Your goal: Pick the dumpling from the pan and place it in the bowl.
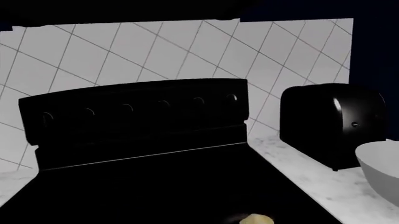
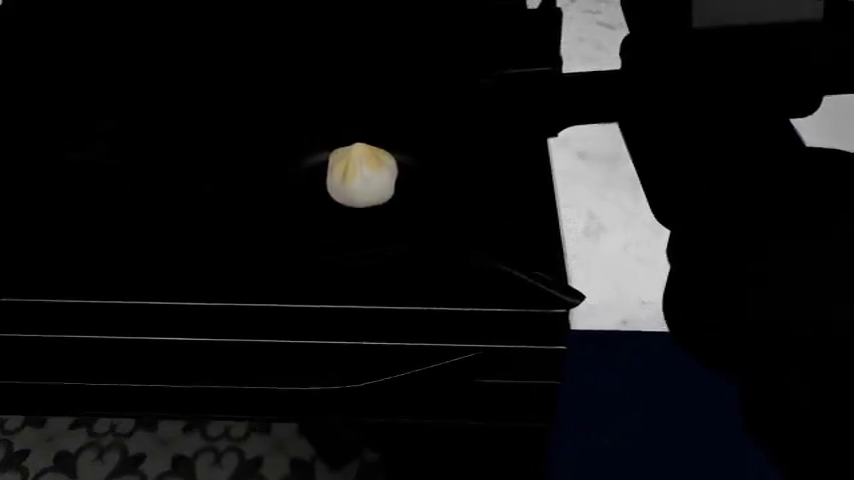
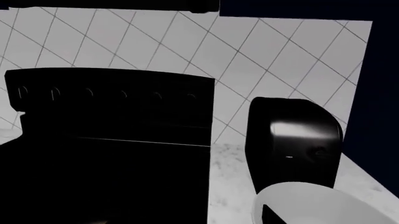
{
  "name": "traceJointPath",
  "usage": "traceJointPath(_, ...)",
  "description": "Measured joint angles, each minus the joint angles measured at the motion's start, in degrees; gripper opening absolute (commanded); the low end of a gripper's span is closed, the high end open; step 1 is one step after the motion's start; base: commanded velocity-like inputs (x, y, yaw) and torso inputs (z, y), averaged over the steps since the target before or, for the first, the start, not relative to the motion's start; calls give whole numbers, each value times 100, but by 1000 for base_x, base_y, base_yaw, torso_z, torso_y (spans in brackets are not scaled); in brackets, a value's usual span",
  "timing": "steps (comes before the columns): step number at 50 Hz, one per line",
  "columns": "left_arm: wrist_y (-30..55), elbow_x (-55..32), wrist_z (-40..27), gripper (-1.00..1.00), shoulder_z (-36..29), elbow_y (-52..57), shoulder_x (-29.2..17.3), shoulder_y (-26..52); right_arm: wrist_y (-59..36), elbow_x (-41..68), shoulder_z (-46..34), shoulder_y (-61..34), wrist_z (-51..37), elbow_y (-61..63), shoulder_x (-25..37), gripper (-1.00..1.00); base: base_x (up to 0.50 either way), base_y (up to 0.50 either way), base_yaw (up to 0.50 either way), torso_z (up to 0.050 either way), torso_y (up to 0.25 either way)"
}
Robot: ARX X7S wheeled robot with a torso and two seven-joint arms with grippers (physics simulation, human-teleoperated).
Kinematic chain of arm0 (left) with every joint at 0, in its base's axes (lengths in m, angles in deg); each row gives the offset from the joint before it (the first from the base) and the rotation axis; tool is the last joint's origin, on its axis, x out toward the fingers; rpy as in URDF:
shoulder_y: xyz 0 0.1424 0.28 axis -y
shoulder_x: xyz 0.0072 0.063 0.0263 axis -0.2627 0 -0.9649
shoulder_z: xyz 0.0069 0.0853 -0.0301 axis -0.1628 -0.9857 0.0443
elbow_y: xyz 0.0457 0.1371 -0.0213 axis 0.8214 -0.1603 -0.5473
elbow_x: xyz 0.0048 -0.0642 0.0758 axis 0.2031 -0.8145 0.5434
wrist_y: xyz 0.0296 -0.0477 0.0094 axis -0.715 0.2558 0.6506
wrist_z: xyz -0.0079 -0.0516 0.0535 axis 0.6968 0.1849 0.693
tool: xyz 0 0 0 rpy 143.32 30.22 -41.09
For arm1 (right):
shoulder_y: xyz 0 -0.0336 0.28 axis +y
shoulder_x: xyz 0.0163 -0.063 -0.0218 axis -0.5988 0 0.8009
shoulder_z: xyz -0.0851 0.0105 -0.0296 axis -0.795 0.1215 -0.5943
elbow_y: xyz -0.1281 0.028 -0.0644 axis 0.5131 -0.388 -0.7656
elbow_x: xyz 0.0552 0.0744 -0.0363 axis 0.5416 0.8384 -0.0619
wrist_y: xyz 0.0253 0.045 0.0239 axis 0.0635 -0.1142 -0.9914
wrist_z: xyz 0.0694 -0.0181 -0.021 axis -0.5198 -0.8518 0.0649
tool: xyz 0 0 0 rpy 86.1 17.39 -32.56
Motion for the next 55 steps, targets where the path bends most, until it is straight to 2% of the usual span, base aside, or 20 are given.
traceJointPath(55,-102,-162,-90,100,117,-185,-112,-23,8,414,-80,-20,-233,-111,118,100,265,0,0,0,0)
